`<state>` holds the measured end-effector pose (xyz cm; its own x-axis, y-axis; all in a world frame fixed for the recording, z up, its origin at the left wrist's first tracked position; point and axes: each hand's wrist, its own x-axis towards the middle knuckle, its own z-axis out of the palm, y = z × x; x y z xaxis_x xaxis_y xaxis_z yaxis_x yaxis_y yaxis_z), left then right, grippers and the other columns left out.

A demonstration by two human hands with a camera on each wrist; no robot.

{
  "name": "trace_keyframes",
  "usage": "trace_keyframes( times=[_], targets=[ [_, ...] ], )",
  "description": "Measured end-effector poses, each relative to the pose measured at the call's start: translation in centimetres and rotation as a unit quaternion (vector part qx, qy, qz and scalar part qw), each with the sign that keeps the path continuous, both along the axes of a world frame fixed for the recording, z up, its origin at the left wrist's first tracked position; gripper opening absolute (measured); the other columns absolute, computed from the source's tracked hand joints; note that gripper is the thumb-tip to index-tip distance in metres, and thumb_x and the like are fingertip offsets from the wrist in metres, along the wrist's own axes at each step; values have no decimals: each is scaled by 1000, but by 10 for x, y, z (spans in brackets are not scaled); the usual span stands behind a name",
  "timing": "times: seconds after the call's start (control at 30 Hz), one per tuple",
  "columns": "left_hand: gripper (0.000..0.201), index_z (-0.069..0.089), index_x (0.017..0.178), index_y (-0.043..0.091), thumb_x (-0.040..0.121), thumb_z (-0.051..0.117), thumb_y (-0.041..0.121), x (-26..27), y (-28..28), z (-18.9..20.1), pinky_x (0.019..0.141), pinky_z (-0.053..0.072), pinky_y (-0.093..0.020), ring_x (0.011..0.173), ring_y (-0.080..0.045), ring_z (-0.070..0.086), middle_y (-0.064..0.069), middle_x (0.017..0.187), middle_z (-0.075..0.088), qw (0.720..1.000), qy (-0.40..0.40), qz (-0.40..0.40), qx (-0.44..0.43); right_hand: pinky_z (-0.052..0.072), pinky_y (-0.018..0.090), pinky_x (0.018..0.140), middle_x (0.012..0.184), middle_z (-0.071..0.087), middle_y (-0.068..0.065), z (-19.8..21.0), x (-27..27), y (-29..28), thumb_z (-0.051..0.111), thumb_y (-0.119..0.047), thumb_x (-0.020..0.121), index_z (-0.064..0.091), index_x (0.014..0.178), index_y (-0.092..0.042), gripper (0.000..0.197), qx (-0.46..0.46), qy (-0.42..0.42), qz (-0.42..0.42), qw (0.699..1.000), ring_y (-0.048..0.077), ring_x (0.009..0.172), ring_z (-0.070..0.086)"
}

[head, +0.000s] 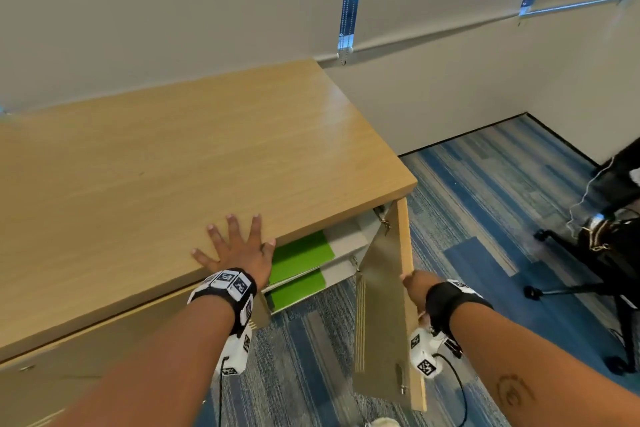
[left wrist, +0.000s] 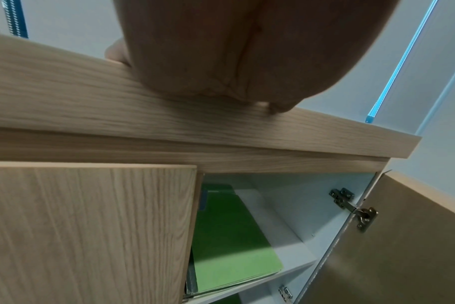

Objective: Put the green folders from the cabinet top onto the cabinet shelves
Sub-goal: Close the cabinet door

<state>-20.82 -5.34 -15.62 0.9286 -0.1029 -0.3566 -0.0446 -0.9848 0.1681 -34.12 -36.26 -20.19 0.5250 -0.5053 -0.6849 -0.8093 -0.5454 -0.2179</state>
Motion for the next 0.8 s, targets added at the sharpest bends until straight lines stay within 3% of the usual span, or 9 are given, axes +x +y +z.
trace_keyframes(
  times=[0.1,0.23,0.4,0.47,0.57,0.63,0.73,0.77,0.8],
  targets=[
    [62,-12,145,49,92,15,65,1,1,0,105,-6,-74,143,-38,-23,2,160,-21,1000,6,0,-4,58,33,71,125,60,19,-5,15,33,37,-24,101,53,129,-3,39,68,-47,-36,996,31,99,64],
    [62,-14,145,49,93,15,63,1,1,0,104,-7,-74,142,-38,-26,1,159,-24,1000,14,2,-5,54,27,57,132,55,19,-11,44,68,37,-22,100,47,135,-4,41,196,-114,-127,966,25,88,60],
    [60,-13,144,50,93,16,62,0,1,-2,104,-8,-73,142,-38,-25,2,159,-23,1000,7,4,-6,59,33,72,133,54,20,-18,80,86,34,-20,101,43,137,-3,41,274,-137,-169,937,28,103,64],
    [60,-14,144,51,93,16,62,1,1,-4,104,-10,-73,142,-37,-26,3,159,-23,1000,4,5,-4,60,34,72,127,58,21,-21,90,87,36,-23,101,46,134,-3,39,305,-138,-207,919,30,98,66],
    [61,-17,143,52,92,15,64,2,2,-7,104,-11,-73,142,-36,-28,3,158,-26,1000,14,5,2,57,45,87,110,66,24,-23,101,85,35,-24,103,49,126,-2,35,352,-118,-250,894,34,91,70],
    [61,-18,142,53,92,14,65,3,2,-7,104,-13,-73,141,-35,-31,4,157,-29,1000,29,7,3,58,45,86,107,66,24,-23,106,81,36,-26,103,48,128,-5,35,373,-105,-256,885,33,89,71],
    [62,-21,141,54,91,14,66,6,2,-2,103,-16,-71,138,-33,-36,5,154,-34,998,60,9,-1,60,39,72,129,56,24,-19,115,75,37,-26,103,43,133,-7,37,420,-91,-249,868,30,98,67],
    [62,-21,140,54,90,13,67,6,1,-1,103,-17,-71,137,-33,-37,6,153,-35,998,64,7,-2,60,39,72,135,52,23,-17,118,73,38,-24,103,43,133,-6,36,434,-81,-241,864,30,104,64],
    [63,-21,140,54,90,12,68,7,0,2,103,-18,-71,137,-33,-38,6,152,-36,997,71,11,-2,59,41,80,135,51,20,-16,120,71,39,-22,102,46,130,-6,32,447,-64,-230,862,30,108,61]
  ],
)
